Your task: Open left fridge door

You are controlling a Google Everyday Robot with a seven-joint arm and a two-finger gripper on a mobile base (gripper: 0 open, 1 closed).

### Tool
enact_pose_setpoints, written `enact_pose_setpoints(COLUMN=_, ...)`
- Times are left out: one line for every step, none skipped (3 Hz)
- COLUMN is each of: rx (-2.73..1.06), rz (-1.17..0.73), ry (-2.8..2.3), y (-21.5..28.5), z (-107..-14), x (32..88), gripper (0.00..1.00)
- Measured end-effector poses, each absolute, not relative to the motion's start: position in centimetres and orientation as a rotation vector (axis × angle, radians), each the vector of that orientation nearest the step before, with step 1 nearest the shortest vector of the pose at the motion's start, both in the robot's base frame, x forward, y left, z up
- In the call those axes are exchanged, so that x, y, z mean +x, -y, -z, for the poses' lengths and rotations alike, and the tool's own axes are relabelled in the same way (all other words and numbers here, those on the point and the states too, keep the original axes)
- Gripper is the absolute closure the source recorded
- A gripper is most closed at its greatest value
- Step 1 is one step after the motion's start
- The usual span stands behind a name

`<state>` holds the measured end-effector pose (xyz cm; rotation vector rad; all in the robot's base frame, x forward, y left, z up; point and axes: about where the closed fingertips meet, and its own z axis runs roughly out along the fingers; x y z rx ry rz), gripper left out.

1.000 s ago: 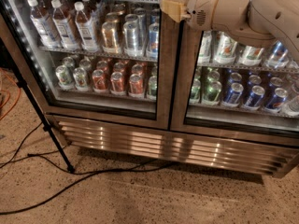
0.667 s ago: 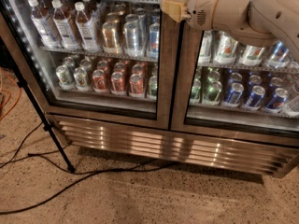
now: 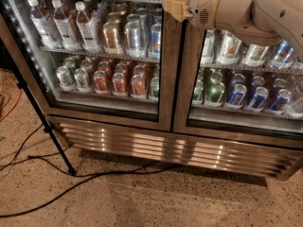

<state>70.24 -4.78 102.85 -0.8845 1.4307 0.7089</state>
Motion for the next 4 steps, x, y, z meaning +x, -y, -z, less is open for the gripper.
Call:
enact_pose_setpoints(rx=-0.875, rz=-0.712, ry=-1.434, y=4.8, z=-103.0, x=70.2, gripper=1.0)
enact_pose_setpoints(rx=-0.862, rz=-0.714, ry=-1.437, y=5.0, z=-103.1, x=70.3, gripper=1.0)
enact_pose_setpoints(rx=-0.849, rz=-0.702, ry=-1.449, y=5.4, z=-103.1, x=70.5, gripper=1.0)
enact_pose_setpoints(rx=-0.838, rz=-0.671, ry=-1.48, y=5.9, z=-102.9, x=70.8, gripper=1.0)
